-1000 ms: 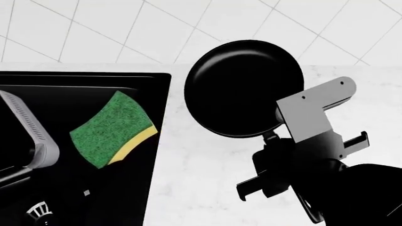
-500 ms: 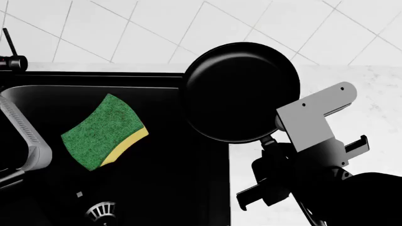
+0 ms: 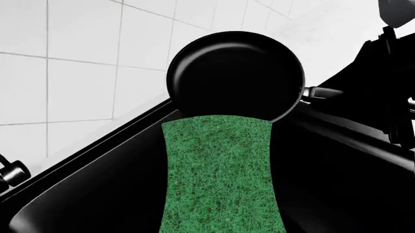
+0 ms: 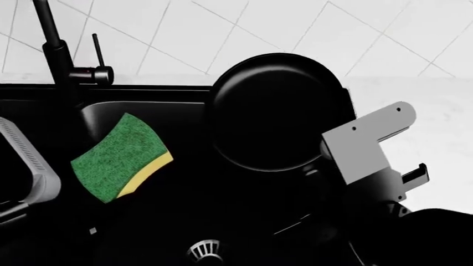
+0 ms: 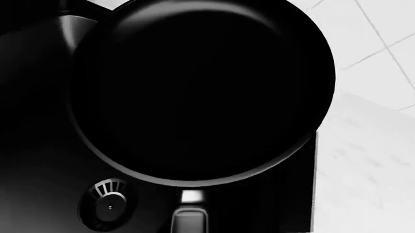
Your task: Pick the pan and sponge and place them into the sink. Then turn on the water.
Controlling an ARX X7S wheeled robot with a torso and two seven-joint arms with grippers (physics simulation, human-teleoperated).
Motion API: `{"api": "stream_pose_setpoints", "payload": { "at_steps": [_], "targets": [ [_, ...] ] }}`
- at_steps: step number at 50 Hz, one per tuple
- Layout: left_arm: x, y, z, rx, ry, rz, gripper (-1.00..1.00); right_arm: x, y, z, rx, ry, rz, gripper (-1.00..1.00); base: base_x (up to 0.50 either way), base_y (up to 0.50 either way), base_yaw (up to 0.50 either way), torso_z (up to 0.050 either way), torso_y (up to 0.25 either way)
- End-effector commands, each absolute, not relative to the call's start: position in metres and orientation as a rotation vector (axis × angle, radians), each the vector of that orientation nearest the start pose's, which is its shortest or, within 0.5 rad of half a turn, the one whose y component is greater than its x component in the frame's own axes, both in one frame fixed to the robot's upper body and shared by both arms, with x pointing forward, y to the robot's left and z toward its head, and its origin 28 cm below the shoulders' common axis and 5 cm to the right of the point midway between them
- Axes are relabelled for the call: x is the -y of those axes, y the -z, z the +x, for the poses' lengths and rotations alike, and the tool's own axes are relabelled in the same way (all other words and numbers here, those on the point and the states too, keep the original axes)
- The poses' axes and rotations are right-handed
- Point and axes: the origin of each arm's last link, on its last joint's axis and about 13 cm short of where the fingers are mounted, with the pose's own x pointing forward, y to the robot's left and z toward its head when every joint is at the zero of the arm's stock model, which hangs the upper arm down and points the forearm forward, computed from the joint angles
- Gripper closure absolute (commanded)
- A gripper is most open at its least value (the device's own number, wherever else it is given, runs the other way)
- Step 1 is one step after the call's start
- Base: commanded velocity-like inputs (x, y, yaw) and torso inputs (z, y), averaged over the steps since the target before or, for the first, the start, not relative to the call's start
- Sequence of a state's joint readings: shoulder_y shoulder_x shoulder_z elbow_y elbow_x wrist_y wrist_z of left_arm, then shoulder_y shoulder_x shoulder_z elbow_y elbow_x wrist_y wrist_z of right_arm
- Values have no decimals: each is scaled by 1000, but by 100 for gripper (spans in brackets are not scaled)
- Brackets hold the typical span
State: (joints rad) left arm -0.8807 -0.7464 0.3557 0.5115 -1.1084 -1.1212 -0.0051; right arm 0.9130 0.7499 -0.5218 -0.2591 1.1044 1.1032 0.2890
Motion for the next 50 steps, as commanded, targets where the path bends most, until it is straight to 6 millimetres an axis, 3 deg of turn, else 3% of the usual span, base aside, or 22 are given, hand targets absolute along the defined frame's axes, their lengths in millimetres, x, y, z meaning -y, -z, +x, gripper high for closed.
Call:
{"api": "stream_pose_setpoints", "payload": {
  "at_steps": [1, 24, 31, 41, 50],
  "targets": [
    [-254, -236, 249, -205, 702, 277, 100, 164, -215, 278, -340, -295, -299, 100, 0, 297, 0, 0, 0],
    [-251, -234, 250, -211, 709, 279, 100, 159, -203, 285, -370, -376, -311, 100, 0, 50, 0, 0, 2],
    [-252, -234, 251, -208, 702, 273, 100, 149, -201, 301, -395, -475, -351, 100, 0, 0, 0, 1, 1],
    [-252, -235, 252, -204, 694, 268, 100, 122, -181, 325, -496, -665, -398, 100, 0, 0, 0, 0, 2],
    [-257, -237, 249, -200, 687, 263, 100, 114, -167, 325, -524, -741, -415, 100, 0, 0, 0, 1, 1]
  ]
}}
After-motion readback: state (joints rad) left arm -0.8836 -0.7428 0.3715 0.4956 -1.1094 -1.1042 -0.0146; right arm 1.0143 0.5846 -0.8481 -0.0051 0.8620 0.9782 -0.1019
